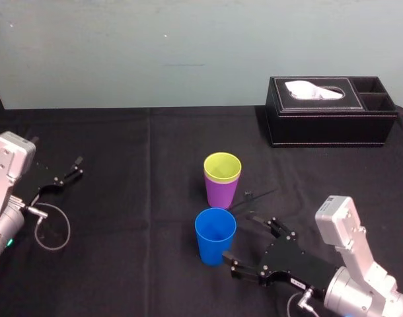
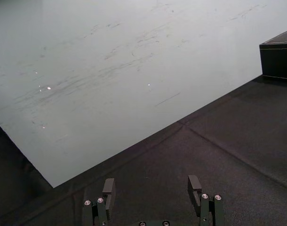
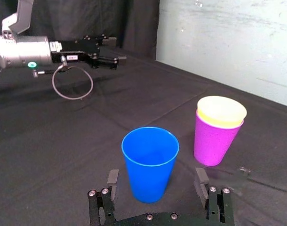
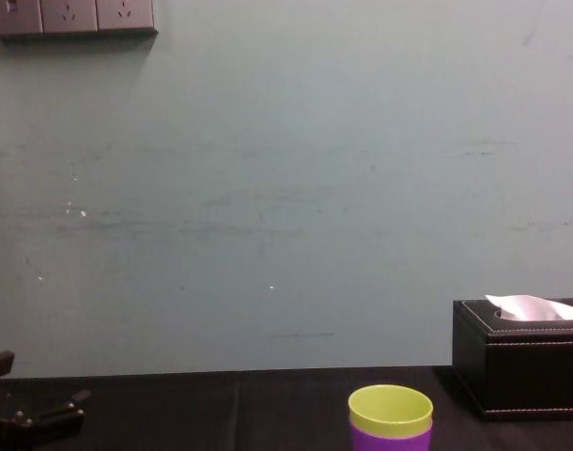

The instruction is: Stack the three plastic cups sequentially using one hand.

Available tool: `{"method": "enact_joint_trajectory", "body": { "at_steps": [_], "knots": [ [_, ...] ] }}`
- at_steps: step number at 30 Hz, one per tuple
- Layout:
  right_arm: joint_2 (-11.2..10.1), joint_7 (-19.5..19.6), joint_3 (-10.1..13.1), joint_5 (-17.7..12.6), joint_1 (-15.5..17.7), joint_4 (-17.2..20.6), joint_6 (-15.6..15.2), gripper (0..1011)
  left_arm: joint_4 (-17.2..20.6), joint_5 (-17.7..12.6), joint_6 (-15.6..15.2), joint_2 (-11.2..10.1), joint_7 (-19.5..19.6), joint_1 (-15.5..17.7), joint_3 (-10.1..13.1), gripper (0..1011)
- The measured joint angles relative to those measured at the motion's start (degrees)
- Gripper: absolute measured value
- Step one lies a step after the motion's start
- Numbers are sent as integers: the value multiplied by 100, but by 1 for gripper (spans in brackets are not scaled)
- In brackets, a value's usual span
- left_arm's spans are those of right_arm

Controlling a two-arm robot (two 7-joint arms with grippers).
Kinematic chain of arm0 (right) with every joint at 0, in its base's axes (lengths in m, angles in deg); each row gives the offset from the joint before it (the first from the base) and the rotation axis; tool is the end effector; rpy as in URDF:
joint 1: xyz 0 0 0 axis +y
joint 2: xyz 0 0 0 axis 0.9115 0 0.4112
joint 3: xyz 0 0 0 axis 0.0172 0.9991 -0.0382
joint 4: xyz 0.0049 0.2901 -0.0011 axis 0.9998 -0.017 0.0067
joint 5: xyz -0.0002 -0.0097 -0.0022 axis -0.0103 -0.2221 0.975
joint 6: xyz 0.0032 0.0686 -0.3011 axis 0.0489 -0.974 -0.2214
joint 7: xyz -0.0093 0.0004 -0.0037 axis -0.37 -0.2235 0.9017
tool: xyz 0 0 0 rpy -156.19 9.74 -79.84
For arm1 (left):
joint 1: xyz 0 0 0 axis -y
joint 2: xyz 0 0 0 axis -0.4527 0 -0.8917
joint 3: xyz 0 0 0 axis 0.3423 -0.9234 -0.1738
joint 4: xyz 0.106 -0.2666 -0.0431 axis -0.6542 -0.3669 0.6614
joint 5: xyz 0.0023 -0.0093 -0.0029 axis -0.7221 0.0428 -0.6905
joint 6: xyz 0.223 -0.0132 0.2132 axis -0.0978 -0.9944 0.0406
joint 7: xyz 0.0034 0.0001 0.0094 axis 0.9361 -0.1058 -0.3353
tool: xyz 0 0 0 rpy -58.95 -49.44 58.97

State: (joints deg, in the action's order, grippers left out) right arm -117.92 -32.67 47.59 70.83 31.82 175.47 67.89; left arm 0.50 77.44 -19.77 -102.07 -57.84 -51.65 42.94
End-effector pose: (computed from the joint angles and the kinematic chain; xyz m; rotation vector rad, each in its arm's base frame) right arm 0.2716 -0.0329 -0.2991 -0.2324 -0.0230 -0.7506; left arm 0.3582 0.0827 -0.3022 0.3042 -0.2849 1.2479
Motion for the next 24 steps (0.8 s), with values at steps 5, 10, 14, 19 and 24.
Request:
{"method": "enact_joint_trajectory", "body": {
  "at_steps": [5, 10, 14, 19, 24],
  "knots": [
    [29, 4, -93, 93, -64, -117, 18, 1003, 0, 0, 0, 0, 0, 0, 0, 1010],
    [79, 5, -167, 158, -142, -235, 23, 1003, 0, 0, 0, 0, 0, 0, 0, 1010],
    [123, 7, -210, 196, -205, -311, 21, 1003, 0, 0, 0, 0, 0, 0, 0, 1010],
    [180, 8, -261, 226, -282, -399, 11, 1003, 0, 0, 0, 0, 0, 0, 0, 1010],
    [262, 13, -326, 256, -387, -486, -13, 1003, 0, 0, 0, 0, 0, 0, 0, 1010]
  ]
}}
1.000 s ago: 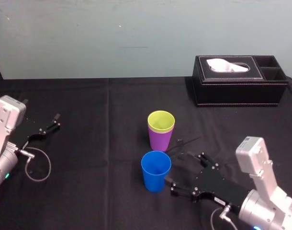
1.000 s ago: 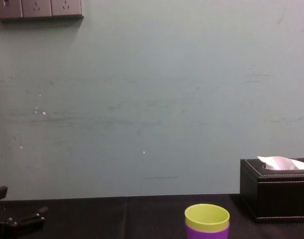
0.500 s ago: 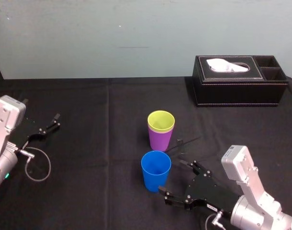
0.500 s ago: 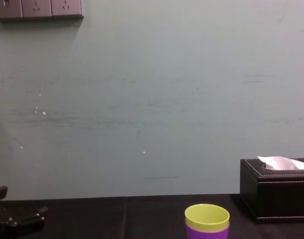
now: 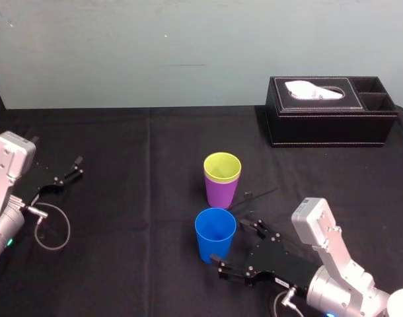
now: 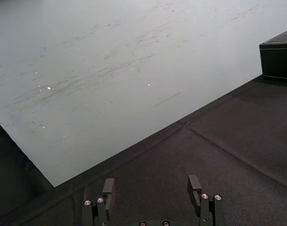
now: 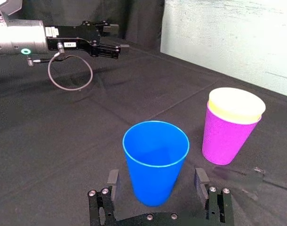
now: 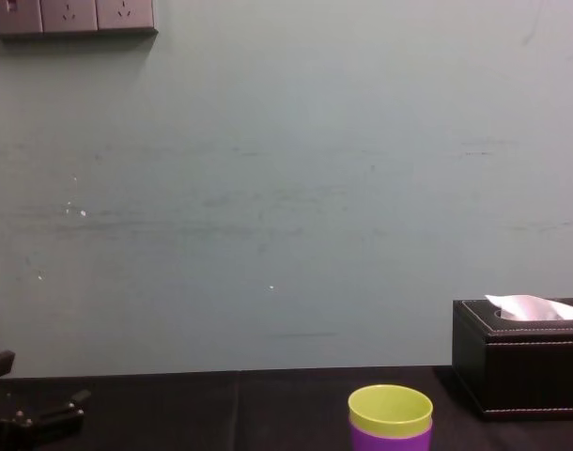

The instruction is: Stack the three plastic cups sequentially using one hand.

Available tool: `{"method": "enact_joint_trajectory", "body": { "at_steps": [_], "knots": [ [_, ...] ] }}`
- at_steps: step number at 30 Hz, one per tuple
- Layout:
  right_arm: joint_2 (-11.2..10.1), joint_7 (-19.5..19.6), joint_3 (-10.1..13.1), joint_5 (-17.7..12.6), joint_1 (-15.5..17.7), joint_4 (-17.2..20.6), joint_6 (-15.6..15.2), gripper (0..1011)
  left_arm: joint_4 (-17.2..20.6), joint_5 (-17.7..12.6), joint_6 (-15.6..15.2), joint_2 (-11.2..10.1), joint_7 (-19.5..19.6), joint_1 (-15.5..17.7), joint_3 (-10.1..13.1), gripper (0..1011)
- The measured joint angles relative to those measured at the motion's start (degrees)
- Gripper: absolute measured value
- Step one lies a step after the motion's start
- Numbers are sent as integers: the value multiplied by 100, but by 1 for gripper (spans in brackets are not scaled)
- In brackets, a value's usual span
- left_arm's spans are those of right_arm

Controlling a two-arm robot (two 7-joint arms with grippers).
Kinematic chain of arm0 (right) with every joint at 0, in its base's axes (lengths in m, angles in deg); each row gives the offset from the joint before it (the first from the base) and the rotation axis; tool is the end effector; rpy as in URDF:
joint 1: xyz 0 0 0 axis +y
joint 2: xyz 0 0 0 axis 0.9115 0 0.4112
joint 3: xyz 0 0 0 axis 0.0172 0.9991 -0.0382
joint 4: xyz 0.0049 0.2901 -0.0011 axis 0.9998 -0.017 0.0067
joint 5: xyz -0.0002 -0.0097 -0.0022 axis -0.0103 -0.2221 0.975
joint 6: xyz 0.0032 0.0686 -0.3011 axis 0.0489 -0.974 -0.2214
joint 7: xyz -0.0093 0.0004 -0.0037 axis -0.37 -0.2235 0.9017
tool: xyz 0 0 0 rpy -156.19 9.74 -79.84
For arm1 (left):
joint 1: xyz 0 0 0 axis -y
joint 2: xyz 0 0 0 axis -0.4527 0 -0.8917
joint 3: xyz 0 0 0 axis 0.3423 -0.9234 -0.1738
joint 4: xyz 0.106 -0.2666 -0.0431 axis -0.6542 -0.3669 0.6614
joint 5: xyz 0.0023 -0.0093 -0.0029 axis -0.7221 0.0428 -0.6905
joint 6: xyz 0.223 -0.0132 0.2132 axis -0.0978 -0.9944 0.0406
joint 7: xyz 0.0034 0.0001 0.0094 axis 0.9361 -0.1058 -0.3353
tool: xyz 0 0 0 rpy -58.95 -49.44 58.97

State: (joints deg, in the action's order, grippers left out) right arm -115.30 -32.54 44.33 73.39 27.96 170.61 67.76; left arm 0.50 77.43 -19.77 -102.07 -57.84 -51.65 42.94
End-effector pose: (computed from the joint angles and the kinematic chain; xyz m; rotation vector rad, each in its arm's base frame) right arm 0.2853 -0.0171 -0.3135 -0.2612 -0.0195 -0.7362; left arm 0.3582 0.0827 -0.3022 0.3044 -0.2850 1.2478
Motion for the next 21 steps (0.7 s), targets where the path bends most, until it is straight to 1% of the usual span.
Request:
{"method": "enact_joint_trajectory", "body": {
  "at_steps": [11, 21],
  "knots": [
    [154, 19, -117, 78, -243, -162, -50, 1003, 0, 0, 0, 0, 0, 0, 0, 1010],
    [314, 26, -237, 161, -495, -404, -81, 1003, 0, 0, 0, 0, 0, 0, 0, 1010]
  ]
}}
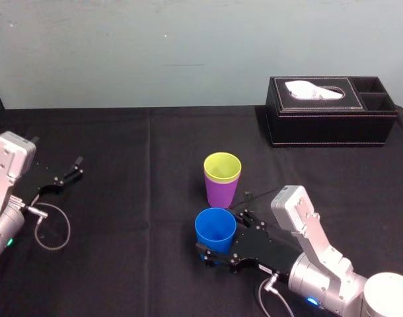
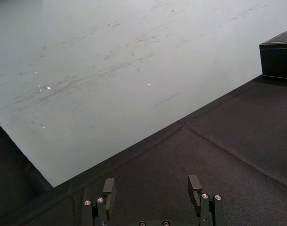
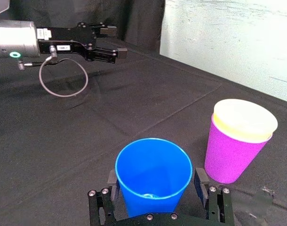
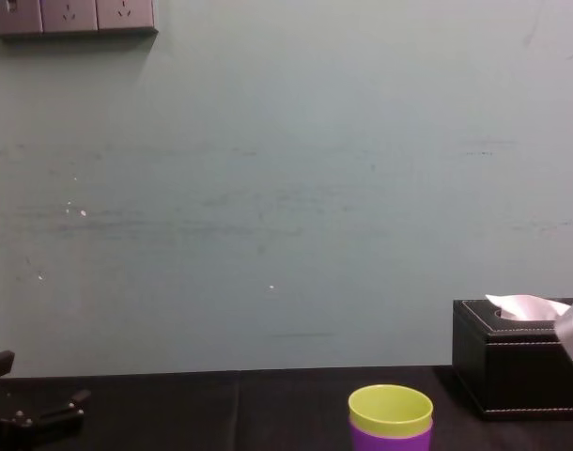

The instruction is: Stack the three plastic cups sequentially using one hand.

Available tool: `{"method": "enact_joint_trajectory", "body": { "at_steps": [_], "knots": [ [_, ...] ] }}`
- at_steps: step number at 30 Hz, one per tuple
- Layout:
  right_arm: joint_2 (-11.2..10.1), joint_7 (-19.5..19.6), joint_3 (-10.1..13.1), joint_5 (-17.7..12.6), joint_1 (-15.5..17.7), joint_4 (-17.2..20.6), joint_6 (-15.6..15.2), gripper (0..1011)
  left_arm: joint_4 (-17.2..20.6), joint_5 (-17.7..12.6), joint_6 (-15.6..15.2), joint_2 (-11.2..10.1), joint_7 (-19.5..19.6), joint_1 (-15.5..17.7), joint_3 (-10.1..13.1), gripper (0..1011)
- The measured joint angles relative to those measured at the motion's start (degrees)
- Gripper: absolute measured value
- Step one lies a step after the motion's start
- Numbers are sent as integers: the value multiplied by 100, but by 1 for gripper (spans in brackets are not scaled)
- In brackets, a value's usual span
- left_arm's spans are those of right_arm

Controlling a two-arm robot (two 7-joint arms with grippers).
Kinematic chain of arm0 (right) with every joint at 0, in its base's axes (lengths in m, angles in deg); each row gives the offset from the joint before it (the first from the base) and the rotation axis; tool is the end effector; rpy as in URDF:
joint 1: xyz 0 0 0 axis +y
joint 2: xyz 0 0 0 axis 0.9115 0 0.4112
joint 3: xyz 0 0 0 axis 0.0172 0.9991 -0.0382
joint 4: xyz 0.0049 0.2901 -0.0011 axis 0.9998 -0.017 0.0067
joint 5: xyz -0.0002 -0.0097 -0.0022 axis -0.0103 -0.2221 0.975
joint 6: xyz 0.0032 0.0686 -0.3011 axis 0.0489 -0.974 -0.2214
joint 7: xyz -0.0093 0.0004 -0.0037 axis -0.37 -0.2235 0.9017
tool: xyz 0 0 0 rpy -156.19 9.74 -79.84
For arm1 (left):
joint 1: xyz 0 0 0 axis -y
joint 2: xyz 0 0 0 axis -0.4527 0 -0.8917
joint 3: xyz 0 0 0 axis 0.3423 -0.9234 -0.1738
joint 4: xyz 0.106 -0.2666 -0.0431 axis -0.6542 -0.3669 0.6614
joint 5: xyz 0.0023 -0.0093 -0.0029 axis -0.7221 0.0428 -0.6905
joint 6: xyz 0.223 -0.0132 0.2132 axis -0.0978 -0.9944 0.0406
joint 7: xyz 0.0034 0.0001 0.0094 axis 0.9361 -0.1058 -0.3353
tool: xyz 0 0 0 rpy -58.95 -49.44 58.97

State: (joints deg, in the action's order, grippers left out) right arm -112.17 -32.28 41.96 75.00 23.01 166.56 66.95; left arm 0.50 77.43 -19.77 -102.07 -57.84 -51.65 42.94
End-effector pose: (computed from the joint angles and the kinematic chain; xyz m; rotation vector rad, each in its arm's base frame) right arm 0.3072 0.0013 -0.3142 -0.2621 -0.0301 -0.7330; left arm 0.3582 0.0827 -0.3022 0.3044 -0.2850 1.2478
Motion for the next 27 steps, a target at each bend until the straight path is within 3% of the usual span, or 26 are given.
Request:
{"method": "enact_joint_trajectory", "body": {
  "at_steps": [19, 27],
  "knots": [
    [115, -17, -69, 17, -153, -162, -6, 998, 0, 0, 0, 0, 0, 0, 0, 1010],
    [111, -17, -65, 16, -149, -160, -5, 804, 0, 0, 0, 0, 0, 0, 0, 1010]
  ]
}}
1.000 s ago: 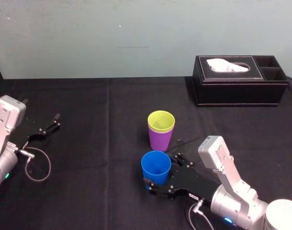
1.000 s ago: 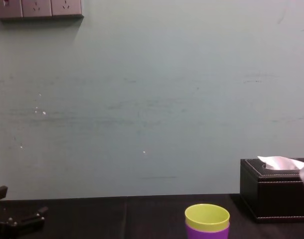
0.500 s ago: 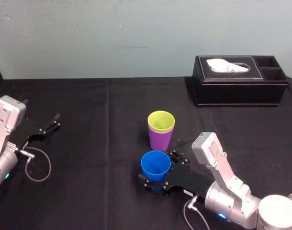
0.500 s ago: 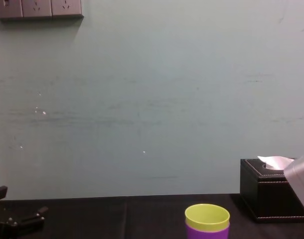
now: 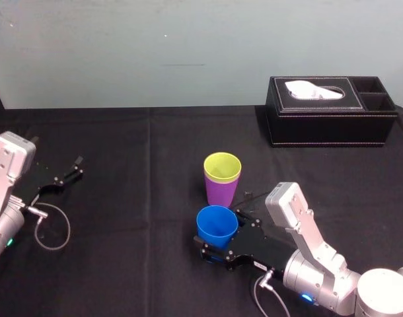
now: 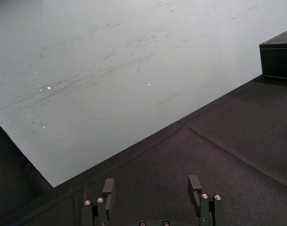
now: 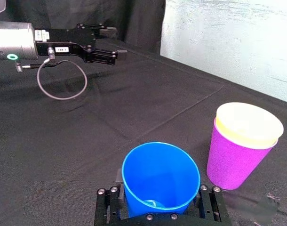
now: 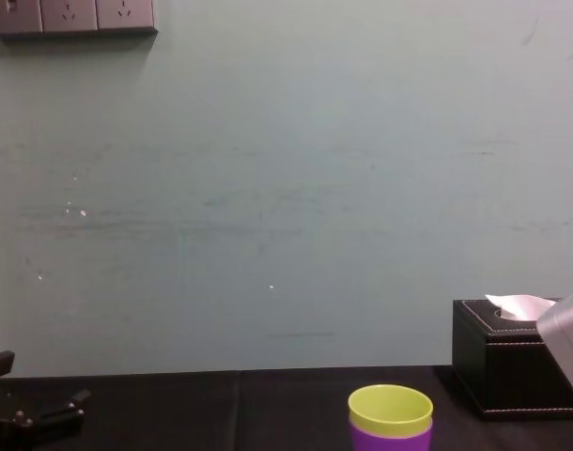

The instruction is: Stack the three plastic cups sequentially using one hand.

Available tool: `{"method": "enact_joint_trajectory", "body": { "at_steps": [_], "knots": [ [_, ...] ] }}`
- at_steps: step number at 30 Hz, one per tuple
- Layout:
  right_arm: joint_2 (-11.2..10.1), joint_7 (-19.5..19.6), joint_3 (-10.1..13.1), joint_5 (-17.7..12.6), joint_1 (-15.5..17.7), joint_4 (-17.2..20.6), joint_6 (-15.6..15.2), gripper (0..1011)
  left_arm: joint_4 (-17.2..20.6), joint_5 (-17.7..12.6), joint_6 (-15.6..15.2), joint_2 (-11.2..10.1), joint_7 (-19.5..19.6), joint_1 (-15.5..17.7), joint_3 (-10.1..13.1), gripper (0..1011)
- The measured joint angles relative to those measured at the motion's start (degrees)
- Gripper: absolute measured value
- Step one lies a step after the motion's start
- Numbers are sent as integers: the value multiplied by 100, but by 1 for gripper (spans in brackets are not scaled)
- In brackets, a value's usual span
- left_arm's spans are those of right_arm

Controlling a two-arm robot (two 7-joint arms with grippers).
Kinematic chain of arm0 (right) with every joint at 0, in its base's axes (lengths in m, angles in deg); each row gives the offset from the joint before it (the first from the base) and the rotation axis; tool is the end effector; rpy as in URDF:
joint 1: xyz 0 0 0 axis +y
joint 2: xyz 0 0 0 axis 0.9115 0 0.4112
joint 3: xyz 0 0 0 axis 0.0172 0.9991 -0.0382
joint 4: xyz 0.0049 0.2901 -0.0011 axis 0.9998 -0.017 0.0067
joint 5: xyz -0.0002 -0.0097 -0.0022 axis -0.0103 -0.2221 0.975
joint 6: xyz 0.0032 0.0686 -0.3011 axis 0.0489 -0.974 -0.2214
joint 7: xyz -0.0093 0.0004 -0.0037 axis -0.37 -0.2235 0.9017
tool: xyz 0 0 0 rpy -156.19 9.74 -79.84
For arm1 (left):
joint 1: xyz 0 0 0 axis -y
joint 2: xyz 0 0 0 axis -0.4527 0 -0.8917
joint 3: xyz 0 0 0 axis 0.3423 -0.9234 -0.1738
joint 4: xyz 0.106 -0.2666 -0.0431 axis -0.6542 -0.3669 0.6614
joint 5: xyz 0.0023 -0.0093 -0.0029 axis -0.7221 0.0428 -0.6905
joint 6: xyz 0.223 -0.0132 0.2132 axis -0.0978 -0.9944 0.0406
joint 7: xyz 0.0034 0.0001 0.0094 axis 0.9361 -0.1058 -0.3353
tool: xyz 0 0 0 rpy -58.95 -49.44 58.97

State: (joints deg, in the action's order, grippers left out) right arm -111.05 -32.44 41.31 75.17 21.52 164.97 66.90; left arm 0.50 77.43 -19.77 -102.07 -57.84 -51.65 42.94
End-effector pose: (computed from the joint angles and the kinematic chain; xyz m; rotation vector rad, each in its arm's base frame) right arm 0.3140 0.0071 -0.3156 -0.2578 -0.0267 -0.7294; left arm 0.3582 0.0827 -0.3022 0.3044 -0.2850 1.2478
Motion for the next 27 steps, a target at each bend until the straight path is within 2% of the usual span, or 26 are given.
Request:
{"method": "enact_joint_trajectory", "body": {
  "at_steps": [10, 23, 27],
  "knots": [
    [-1, 2, 6, 0, 5, 4, 0, 739, 0, 0, 0, 0, 0, 0, 0, 1010],
    [-1, 3, 7, 0, 6, 9, -1, 741, 0, 0, 0, 0, 0, 0, 0, 1010],
    [-2, 97, 34, 14, 73, 199, -66, 741, 0, 0, 0, 0, 0, 0, 0, 1010]
  ]
}}
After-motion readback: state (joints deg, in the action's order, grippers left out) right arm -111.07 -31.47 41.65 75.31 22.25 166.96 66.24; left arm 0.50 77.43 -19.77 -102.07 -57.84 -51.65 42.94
